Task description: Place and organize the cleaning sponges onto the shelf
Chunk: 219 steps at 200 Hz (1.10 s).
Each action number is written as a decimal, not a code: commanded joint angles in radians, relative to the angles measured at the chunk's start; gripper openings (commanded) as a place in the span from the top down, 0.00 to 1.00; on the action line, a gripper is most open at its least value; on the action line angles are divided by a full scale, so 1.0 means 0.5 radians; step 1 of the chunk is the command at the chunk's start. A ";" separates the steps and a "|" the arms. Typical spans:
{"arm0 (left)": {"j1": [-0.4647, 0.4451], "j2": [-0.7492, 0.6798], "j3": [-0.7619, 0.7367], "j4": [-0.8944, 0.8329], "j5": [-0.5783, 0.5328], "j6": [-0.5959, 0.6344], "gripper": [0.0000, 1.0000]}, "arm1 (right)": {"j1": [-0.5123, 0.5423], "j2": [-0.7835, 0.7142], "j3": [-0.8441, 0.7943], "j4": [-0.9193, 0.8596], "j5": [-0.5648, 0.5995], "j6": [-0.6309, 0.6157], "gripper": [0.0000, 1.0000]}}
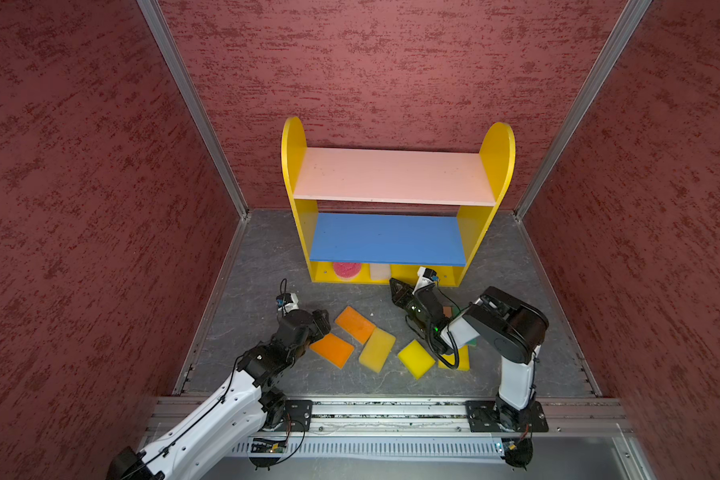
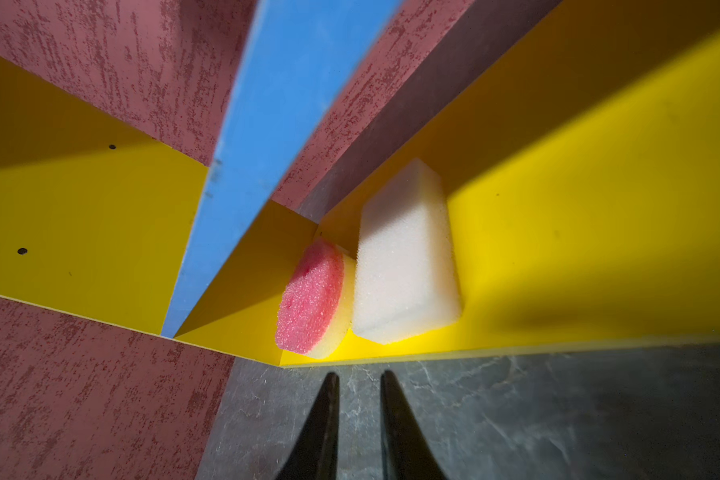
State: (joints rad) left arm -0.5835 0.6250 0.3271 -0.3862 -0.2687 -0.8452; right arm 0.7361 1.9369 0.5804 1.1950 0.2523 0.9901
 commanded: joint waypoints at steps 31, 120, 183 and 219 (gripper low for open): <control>0.008 -0.108 0.000 -0.091 -0.023 -0.020 0.20 | -0.006 0.036 0.228 -0.288 0.165 -0.040 0.79; 0.012 -0.045 -0.010 -0.045 -0.021 -0.021 0.20 | -0.099 0.086 0.511 -1.021 0.105 0.071 0.80; 0.013 -0.015 -0.007 -0.028 -0.021 -0.018 0.20 | -0.110 0.169 0.551 -1.141 -0.035 0.160 0.81; 0.013 -0.016 -0.009 -0.025 -0.015 -0.018 0.20 | -0.107 0.149 0.465 -1.048 -0.067 0.172 0.82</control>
State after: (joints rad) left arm -0.5831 0.6182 0.3271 -0.4175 -0.2699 -0.8566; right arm 0.7059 1.9461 0.8600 0.7990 0.2996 0.9428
